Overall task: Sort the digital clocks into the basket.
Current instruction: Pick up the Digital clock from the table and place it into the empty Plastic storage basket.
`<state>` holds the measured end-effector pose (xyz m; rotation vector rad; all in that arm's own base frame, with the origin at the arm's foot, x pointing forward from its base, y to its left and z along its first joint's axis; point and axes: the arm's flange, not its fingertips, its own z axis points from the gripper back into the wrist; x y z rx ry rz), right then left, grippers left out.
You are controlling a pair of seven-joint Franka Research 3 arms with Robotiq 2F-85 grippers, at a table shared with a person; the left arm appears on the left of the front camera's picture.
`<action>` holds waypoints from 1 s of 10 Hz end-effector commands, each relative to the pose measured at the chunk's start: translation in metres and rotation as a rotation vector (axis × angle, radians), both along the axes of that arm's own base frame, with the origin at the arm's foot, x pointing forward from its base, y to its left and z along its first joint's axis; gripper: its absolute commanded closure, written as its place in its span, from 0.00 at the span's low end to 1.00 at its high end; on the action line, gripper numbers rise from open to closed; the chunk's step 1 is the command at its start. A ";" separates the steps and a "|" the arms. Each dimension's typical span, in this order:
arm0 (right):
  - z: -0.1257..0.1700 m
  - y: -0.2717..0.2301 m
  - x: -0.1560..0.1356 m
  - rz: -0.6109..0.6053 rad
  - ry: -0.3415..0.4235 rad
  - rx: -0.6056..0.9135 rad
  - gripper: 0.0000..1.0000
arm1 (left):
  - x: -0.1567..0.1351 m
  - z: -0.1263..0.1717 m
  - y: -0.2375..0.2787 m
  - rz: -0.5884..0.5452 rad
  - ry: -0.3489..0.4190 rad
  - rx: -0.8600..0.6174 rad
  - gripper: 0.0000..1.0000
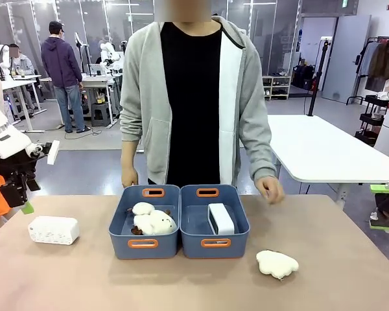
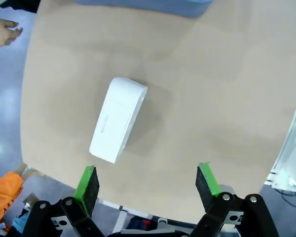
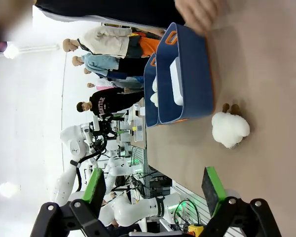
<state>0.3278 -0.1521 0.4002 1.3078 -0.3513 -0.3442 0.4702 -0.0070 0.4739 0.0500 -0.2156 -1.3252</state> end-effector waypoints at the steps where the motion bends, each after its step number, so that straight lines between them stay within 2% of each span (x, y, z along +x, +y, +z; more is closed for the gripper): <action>1: 0.003 0.000 0.000 0.000 -0.006 0.007 0.00 | 0.030 -0.022 0.006 -0.084 0.033 0.036 0.00; 5: 0.003 0.000 0.000 0.000 -0.006 0.007 0.00 | 0.071 -0.062 0.006 -0.190 0.011 -0.004 0.00; 6: 0.003 0.000 0.000 0.000 -0.006 0.007 0.00 | 0.074 -0.072 0.007 -0.184 0.049 0.004 0.00; 10: 0.003 0.000 0.000 0.000 -0.006 0.007 0.00 | 0.093 -0.102 0.008 -0.174 0.094 -0.021 0.00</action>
